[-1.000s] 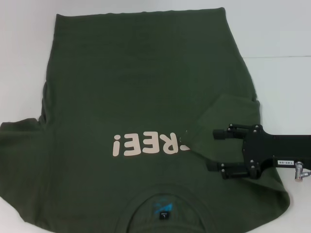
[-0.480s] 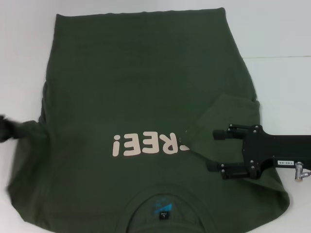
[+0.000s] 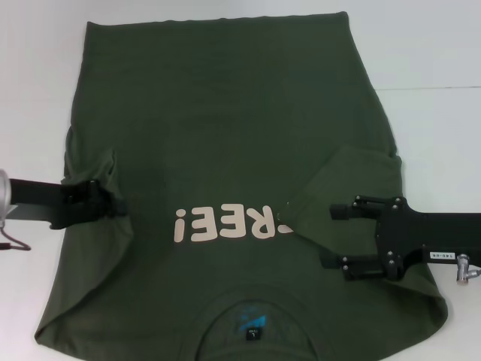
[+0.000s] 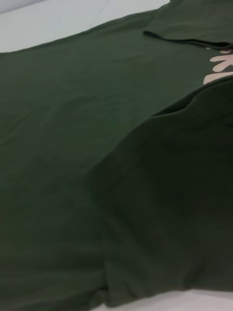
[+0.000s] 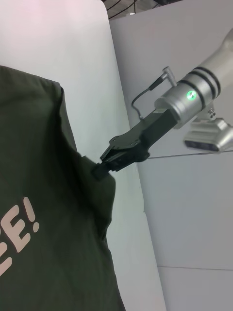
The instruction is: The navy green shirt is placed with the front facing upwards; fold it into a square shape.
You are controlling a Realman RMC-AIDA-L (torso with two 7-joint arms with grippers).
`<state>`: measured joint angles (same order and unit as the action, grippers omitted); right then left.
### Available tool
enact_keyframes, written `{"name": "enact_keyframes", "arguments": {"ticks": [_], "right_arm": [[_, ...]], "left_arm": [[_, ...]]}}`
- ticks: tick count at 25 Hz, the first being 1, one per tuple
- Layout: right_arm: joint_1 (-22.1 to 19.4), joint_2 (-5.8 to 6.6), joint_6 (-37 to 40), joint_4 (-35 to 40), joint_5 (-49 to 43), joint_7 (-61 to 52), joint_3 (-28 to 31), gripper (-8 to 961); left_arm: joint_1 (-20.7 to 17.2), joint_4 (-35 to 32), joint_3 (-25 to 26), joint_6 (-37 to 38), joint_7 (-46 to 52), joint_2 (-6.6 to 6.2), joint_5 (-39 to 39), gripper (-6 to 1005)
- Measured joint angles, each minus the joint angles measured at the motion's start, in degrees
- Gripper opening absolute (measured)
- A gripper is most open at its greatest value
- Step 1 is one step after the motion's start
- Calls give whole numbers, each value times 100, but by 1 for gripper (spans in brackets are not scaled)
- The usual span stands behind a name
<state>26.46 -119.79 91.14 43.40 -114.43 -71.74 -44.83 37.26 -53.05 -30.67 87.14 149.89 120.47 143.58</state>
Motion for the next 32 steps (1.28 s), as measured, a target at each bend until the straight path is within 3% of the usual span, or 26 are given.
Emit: {"name": "enact_keyframes", "arguments": {"ticks": [11,30,32], "right_arm": [[-1,0,0,-7,0,14,6,859],[9,9,-9,26,17,29,24,855],[10,15,-9,31,17,25,27,855]], "left_arm": [[137,406,-95,-437,-151,28,-106,17],[280,987,-41,-769,-189,17,-430,179],[282,1043,-35,-763,-214,8,-602,267]]}}
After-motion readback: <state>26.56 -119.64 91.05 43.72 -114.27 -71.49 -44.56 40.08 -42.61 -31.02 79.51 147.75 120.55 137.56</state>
